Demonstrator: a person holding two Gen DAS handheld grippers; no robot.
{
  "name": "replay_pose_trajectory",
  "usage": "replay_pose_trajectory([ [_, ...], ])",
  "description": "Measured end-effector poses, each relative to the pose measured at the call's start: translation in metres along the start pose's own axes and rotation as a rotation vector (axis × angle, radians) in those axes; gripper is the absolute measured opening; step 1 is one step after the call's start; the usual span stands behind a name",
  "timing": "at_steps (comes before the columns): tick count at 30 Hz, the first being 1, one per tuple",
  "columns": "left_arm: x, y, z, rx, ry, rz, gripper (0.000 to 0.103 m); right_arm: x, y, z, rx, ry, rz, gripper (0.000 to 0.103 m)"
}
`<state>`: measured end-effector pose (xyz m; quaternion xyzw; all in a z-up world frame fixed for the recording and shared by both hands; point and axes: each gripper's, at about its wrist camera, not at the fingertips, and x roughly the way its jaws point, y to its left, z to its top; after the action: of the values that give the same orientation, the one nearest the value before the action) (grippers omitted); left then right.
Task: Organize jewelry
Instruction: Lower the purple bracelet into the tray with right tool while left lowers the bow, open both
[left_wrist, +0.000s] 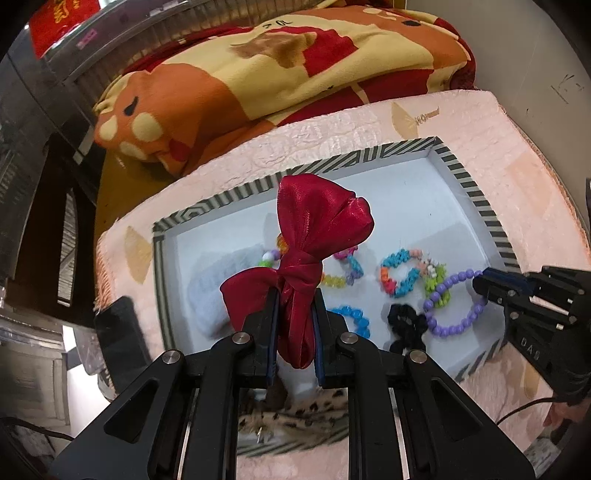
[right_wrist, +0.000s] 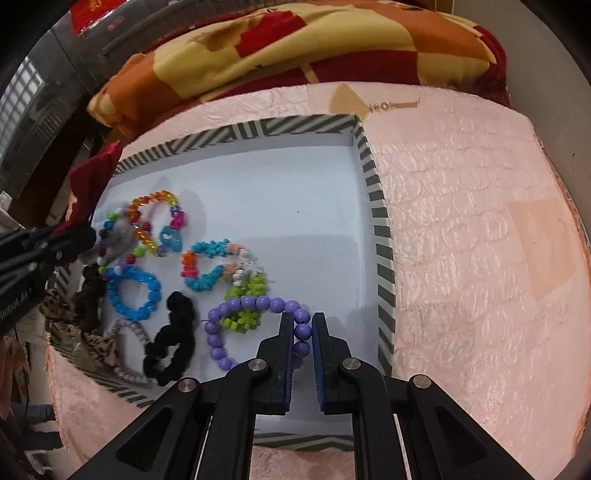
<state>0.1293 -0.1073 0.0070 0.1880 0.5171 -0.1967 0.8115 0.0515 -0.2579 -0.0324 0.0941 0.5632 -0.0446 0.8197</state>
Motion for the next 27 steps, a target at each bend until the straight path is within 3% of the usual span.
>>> replay_pose_trajectory([
  [6, 0.018, -0.012, 0.024, -0.001, 0.018, -0.027, 0.014, 0.010, 0.002, 0.000, 0.000, 0.013, 0.012, 0.011],
  [8, 0.023, -0.018, 0.032, 0.001, 0.017, -0.035, 0.014, 0.009, 0.002, -0.002, 0.008, 0.011, 0.037, 0.024],
  [9, 0.027, -0.021, 0.036, 0.000, 0.017, -0.037, 0.014, 0.007, 0.002, -0.003, 0.012, 0.003, 0.045, 0.035],
  [10, 0.030, -0.023, 0.040, -0.002, 0.018, -0.039, 0.014, 0.003, 0.001, -0.004, 0.019, -0.013, 0.049, 0.039],
  [18, 0.056, -0.036, 0.061, -0.015, 0.028, -0.063, 0.014, -0.016, -0.001, -0.014, 0.052, -0.048, 0.062, 0.042],
  [27, 0.079, -0.045, 0.062, -0.011, 0.059, -0.090, 0.014, -0.022, -0.012, -0.016, 0.078, -0.050, 0.065, 0.043],
])
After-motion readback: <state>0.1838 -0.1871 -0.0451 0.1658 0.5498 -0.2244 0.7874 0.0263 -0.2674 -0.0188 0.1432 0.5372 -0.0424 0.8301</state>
